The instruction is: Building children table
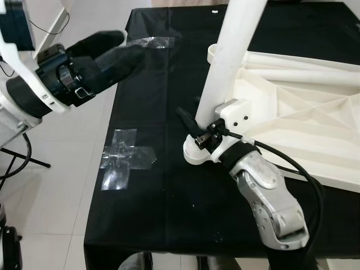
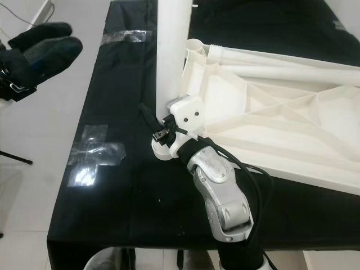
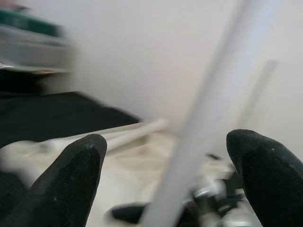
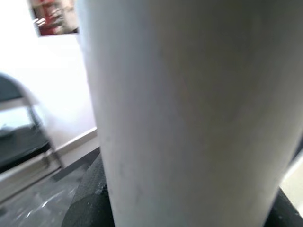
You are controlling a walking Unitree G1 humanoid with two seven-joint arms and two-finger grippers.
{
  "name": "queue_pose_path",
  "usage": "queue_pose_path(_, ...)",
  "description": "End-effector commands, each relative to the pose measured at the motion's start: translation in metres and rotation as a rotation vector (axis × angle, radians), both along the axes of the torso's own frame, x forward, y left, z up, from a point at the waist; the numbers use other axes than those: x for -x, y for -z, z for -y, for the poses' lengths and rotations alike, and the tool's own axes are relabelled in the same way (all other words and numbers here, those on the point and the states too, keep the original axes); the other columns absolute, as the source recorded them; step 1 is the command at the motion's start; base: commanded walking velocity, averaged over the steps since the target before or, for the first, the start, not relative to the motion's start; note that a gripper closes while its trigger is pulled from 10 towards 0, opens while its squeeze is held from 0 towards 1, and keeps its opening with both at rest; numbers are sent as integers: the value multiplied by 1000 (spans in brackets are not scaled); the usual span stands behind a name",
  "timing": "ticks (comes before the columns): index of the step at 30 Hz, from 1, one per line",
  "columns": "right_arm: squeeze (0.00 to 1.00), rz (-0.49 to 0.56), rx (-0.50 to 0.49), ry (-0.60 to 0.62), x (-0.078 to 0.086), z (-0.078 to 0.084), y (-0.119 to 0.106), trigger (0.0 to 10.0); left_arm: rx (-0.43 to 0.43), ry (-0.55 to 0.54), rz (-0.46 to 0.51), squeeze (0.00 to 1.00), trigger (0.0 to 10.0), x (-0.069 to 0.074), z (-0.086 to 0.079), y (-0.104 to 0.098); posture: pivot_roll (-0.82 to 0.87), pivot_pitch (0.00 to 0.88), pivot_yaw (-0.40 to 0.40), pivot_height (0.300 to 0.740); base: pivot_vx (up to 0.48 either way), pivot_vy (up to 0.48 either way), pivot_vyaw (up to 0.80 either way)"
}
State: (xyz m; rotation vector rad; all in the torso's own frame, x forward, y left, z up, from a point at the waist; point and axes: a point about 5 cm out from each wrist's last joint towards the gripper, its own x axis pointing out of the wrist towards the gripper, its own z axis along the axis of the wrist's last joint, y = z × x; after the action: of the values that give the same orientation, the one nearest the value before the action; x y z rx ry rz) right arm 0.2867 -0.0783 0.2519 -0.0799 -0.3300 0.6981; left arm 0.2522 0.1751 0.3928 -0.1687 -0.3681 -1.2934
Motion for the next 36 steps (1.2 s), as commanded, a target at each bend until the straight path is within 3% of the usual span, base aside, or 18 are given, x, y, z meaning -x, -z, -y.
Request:
queue_pose_path(1,0,-90,20,-107,-6,-9,15,10000,-102,147,-6,0,10000,2,9,-9,78,275,9,740,0,0,0)
queue_pose_path(7,0,-66,68,-176,-10,-13,10,10000,-248,217,9,0,10000,-4,26,-14,76,275,14,740,0,0,0)
queue_pose_path(8,0,-55,87,-204,-12,-15,8,10000,-305,228,8,0,10000,-10,33,-14,71,277,19,740,0,0,0)
queue_pose_path(11,0,-47,97,-223,-12,-17,6,10000,-341,220,13,0,10000,-16,38,-13,70,278,20,740,0,0,0)
queue_pose_path(13,0,-38,101,-254,-11,-22,3,10000,-381,138,66,0,10000,-33,47,-12,69,280,21,740,0,0,0)
queue_pose_path(14,0,-34,100,-273,-10,-25,1,10000,-388,71,117,0,10000,-43,52,-14,69,280,21,740,0,0,0)
queue_pose_path(20,0,-31,100,-318,-6,-34,-1,10000,-369,-36,225,0,10000,-61,68,-21,75,285,24,740,0,0,0)
queue_pose_path(30,0,-29,113,-343,-7,-40,1,10000,-344,-19,253,0,10000,-70,84,-23,72,282,21,740,0,0,0)
queue_pose_path(31,0,-30,115,-342,-7,-40,2,10000,-345,-12,259,0,2980,-71,87,-22,72,282,21,740,0,0,0)
queue_pose_path(32,0,-30,115,-342,-7,-40,2,10000,-345,-12,259,0,2980,-71,87,-22,72,282,21,740,0,0,0)
queue_pose_path(33,0,-31,116,-338,-8,-41,2,10000,-350,-3,262,0,0,-71,89,-21,72,282,22,740,0,0,0)
queue_pose_path(36,0,-35,118,-329,-8,-42,3,10000,-370,4,284,0,0,-73,92,-19,72,282,22,740,0,0,0)
